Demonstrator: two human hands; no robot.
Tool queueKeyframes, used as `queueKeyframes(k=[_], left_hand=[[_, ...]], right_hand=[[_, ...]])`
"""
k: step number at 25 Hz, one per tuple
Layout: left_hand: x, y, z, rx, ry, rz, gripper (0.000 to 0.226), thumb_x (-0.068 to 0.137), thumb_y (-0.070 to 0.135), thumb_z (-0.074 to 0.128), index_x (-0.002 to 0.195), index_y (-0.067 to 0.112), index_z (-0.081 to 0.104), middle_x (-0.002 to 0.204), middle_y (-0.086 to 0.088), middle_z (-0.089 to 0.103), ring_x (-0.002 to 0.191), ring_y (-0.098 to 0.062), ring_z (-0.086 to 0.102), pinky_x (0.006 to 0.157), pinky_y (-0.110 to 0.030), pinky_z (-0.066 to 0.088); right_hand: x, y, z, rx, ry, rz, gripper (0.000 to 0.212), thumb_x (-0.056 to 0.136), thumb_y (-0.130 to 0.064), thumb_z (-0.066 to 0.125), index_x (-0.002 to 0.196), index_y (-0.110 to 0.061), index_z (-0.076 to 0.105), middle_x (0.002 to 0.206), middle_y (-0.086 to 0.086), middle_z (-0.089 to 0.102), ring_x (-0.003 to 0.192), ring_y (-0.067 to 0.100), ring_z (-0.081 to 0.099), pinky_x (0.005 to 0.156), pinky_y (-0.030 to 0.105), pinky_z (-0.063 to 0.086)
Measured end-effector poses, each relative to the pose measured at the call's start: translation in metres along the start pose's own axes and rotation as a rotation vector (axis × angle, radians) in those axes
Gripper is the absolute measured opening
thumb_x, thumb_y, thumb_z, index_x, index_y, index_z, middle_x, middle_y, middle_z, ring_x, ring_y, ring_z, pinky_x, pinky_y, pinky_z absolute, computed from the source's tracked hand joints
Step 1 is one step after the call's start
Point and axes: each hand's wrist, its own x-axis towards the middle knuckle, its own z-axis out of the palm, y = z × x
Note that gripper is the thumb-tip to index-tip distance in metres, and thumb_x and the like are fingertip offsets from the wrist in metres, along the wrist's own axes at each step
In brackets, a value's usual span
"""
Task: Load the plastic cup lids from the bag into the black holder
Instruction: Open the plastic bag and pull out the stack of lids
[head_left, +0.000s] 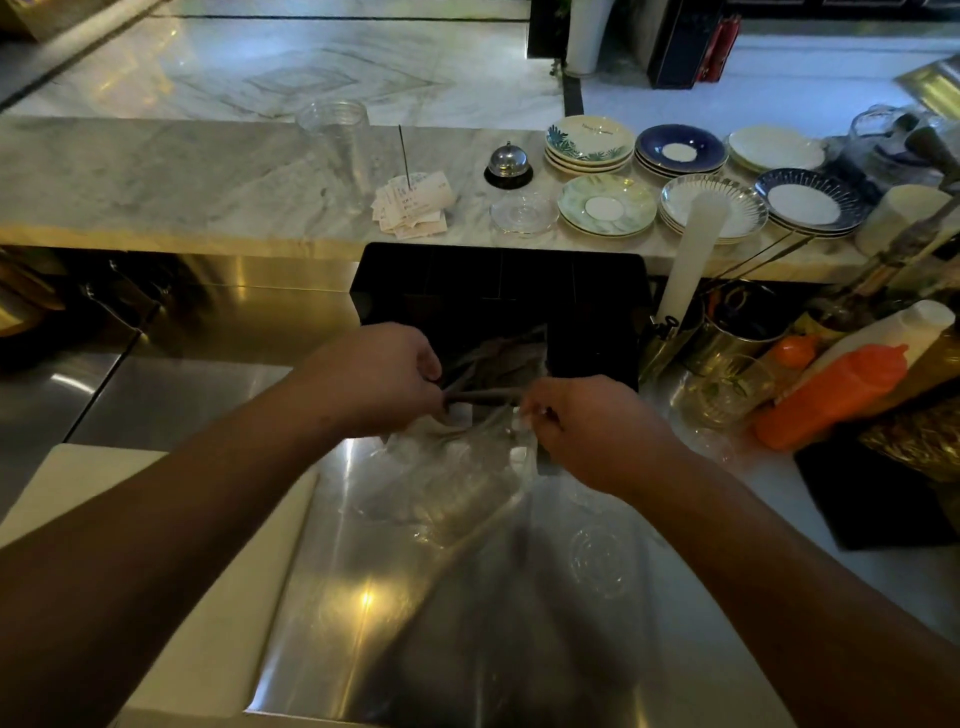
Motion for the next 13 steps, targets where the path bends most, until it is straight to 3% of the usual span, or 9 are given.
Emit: queueKeyframes(k=[1,4,6,10,11,13], left_hand=[[0.002,-0.005,-0.005,-0.092,0.031,-0.005,0.010,0.086,0.030,0.071,0.096,0.029,0.074,0.076,0.011,0.070,0.058,-0.008,0.065,0.050,-0.028,0.052],[0.007,-0.008,-0.006,-0.280,0.080,0.001,0.015,0.088,0.020,0.067,0.082,0.033,0.070,0.064,0.005,0.073,0.047,-0.009,0.067,0.043,-0.026,0.053],[0.006,-0.003,0.001,-0.277,0.071,0.006,0.006,0.084,0.030,0.071,0.088,0.035,0.070,0.071,0.008,0.072,0.054,-0.007,0.069,0.047,-0.027,0.054],[-0.002,-0.011,-0.005,-0.100,-0.010,-0.057,0.062,0.050,0.078,0.067,0.101,0.045,0.055,0.087,0.015,0.065,0.072,-0.003,0.067,0.053,-0.025,0.049],[-0.005,-0.016,-0.008,-0.056,-0.055,-0.062,0.064,0.051,0.078,0.069,0.102,0.042,0.056,0.088,0.015,0.064,0.074,-0.005,0.066,0.056,-0.027,0.051],[-0.010,-0.024,-0.007,-0.042,-0.167,-0.054,0.042,0.070,0.063,0.076,0.096,0.031,0.068,0.078,0.008,0.071,0.066,-0.009,0.069,0.053,-0.027,0.054]], right_hand=[[-0.001,0.009,-0.004,-0.028,-0.016,0.017,0.016,0.098,-0.029,0.052,0.101,-0.035,0.067,0.072,-0.012,0.059,0.059,0.002,0.054,0.049,0.023,0.042],[-0.003,0.017,-0.010,-0.110,-0.098,0.033,0.025,0.097,-0.027,0.054,0.114,-0.038,0.068,0.091,-0.010,0.068,0.074,0.008,0.060,0.059,0.025,0.048],[-0.004,0.013,-0.012,-0.130,-0.092,0.032,0.027,0.096,-0.025,0.054,0.116,-0.038,0.067,0.094,-0.009,0.069,0.076,0.009,0.061,0.058,0.025,0.048],[-0.013,-0.003,-0.021,-0.150,0.081,-0.083,0.032,0.095,-0.036,0.047,0.123,-0.038,0.062,0.087,-0.010,0.067,0.074,0.010,0.062,0.056,0.024,0.049],[-0.015,-0.007,-0.023,-0.167,0.146,-0.168,0.034,0.092,-0.039,0.048,0.122,-0.037,0.063,0.090,-0.010,0.065,0.079,0.010,0.061,0.059,0.026,0.052],[-0.019,-0.019,-0.022,-0.187,0.177,-0.335,0.038,0.088,-0.040,0.052,0.122,-0.031,0.065,0.102,-0.008,0.061,0.094,0.014,0.056,0.076,0.030,0.053]])
